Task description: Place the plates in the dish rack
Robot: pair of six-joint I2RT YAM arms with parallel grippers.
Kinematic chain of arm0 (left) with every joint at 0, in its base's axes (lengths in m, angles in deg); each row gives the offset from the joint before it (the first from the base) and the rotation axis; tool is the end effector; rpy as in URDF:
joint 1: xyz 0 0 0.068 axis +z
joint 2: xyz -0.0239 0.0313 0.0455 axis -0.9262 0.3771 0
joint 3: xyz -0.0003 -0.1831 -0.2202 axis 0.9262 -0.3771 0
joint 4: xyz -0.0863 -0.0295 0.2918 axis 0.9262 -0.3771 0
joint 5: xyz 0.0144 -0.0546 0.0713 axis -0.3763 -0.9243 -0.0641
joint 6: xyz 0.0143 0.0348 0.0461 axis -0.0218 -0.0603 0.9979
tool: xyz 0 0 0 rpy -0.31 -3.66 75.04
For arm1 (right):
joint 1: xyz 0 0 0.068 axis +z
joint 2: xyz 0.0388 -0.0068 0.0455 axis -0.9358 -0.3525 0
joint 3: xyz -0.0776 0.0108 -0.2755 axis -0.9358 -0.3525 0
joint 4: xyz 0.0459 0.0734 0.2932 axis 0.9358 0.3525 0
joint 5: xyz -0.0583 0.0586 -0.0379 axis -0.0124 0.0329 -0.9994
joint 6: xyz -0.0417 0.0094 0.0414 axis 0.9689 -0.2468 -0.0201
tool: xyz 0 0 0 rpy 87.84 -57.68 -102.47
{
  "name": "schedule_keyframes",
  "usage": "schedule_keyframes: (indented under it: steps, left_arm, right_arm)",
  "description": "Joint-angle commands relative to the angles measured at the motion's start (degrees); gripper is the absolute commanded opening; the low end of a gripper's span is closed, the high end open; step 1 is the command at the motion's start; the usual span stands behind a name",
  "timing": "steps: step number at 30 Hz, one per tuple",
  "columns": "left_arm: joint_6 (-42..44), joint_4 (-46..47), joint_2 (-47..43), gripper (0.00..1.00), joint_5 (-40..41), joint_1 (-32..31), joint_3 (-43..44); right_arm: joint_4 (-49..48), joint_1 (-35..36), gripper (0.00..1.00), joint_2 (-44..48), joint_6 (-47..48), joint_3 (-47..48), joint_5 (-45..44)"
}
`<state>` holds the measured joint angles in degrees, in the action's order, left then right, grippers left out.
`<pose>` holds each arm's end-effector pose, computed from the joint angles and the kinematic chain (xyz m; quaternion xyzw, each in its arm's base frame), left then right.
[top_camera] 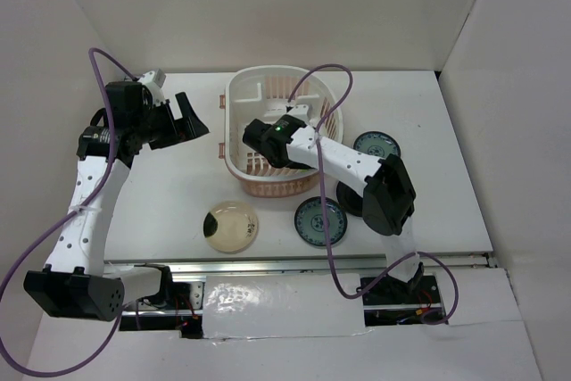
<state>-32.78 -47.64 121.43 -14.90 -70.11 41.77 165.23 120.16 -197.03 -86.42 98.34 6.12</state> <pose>0.2929 -0.0229 0.4201 -0.1161 0.8683 -0.2248 0.4267 0.3045 0.3214 0.2712 0.0541 0.9082 -0.2215 0.3511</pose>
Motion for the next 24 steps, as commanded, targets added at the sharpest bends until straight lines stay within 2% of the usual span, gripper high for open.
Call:
schedule_keyframes:
  steps: [1, 3, 5, 8, 14, 19, 22, 24]
  left_arm:
    - [0.91, 1.93, -1.64, 0.99, -0.51, 0.33, -0.10]
    - [1.00, 1.84, -1.64, 0.99, -0.42, 0.33, -0.10]
    - [1.00, 1.84, -1.56, 0.99, -0.51, 0.42, 0.08]
    - [0.82, 1.84, -1.29, 0.99, -0.68, 0.42, 0.43]
    - [1.00, 1.76, -1.12, 0.99, -0.86, 0.42, 0.78]
    - [0.91, 1.58, -0.68, 0.99, -0.86, 0.42, 0.87]
    - [0.82, 1.49, -0.33, 0.99, -0.86, 0.42, 0.70]
    - [0.82, 1.06, 0.29, 0.99, -1.65, 0.42, 0.61]
  right_arm:
    - [6.85, 0.43, 0.58, 1.05, 0.48, 2.78, -0.91]
    - [6.85, 0.43, 0.71, 1.84, 1.19, 3.57, -1.00]
    - [6.94, 0.35, 0.80, 3.24, 1.71, 4.80, -1.26]
    - [6.94, 0.00, 0.82, 4.65, 3.03, 7.25, -1.61]
    - [6.94, -1.06, 0.83, 6.76, 5.58, 15.07, -2.22]
    - [6.06, -3.25, 0.83, 10.53, 5.41, 17.99, -1.44]
    - [-0.24, -6.94, 0.90, 20.69, 6.80, 11.51, 3.91]
    - [-9.03, -11.94, 0.91, 27.12, 7.51, 0.02, 10.49]
